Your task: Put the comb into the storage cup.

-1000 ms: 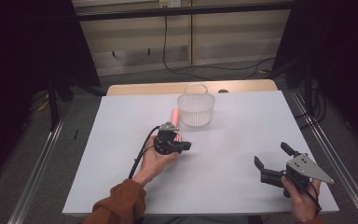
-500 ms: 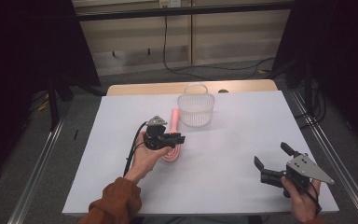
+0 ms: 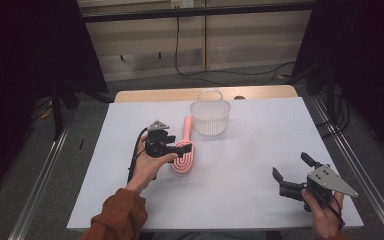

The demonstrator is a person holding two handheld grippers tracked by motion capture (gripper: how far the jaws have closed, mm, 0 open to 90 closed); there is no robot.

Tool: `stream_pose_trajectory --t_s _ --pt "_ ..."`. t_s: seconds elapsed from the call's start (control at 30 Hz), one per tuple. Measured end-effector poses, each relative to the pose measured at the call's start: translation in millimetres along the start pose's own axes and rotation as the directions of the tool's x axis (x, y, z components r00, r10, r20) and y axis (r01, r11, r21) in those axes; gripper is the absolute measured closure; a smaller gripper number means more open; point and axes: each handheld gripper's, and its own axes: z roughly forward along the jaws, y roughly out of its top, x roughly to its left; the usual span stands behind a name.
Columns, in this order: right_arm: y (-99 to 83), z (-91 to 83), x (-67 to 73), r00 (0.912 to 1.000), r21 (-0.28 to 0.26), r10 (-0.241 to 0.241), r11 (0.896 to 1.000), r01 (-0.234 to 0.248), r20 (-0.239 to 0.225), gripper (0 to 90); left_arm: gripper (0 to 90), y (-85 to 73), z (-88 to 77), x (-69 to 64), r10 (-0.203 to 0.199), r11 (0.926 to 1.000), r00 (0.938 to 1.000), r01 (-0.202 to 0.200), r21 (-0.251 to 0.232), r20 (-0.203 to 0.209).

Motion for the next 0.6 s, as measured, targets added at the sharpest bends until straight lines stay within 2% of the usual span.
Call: stream_pose_trajectory --t_s 0.1,0.17,0.23,0.3,0.37,0.53,0.6 --pt "0.0 0.1 0.0 1.0 0.0 -0.003 1.0 0.003 -0.001 0.3 12.2 0.4 -0.3 0.4 -0.014 0.9999 0.9998 0.014 -0.005 -0.013" --pt "0.0 0.1 0.0 1.0 0.0 -0.002 1.0 0.002 -0.002 0.3 9.6 0.9 -1.2 1.3 -0.002 0.9999 0.9996 0.002 -0.01 -0.027" --pt "0.0 0.2 0.0 1.0 0.0 -0.002 1.0 0.002 -0.002 0.2 7.3 0.9 -1.4 1.7 -0.016 0.9995 0.9992 0.015 -0.026 -0.036" --pt "0.0 0.1 0.0 1.0 0.001 -0.001 1.0 0.001 -0.002 0.2 5.9 1.2 -1.5 1.9 -0.025 0.9994 0.9986 0.024 -0.024 -0.047" --pt "0.0 0.1 0.1 1.0 0.0 -0.002 1.0 0.002 -0.002 0.2 4.8 1.8 -1.9 1.7 -0.017 0.9997 0.9983 0.016 -0.017 -0.055" --pt "0.0 0.1 0.1 1.0 -0.001 -0.003 1.0 0.003 -0.003 0.3 4.2 3.7 -4.5 0.3 0.021 0.9988 0.9966 -0.025 -0.042 -0.079" --pt "0.0 0.1 -0.1 1.0 0.0 -0.002 1.0 0.002 -0.003 0.2 4.2 5.1 -6.9 0.7 0.011 0.9996 0.9952 -0.013 -0.024 -0.097"
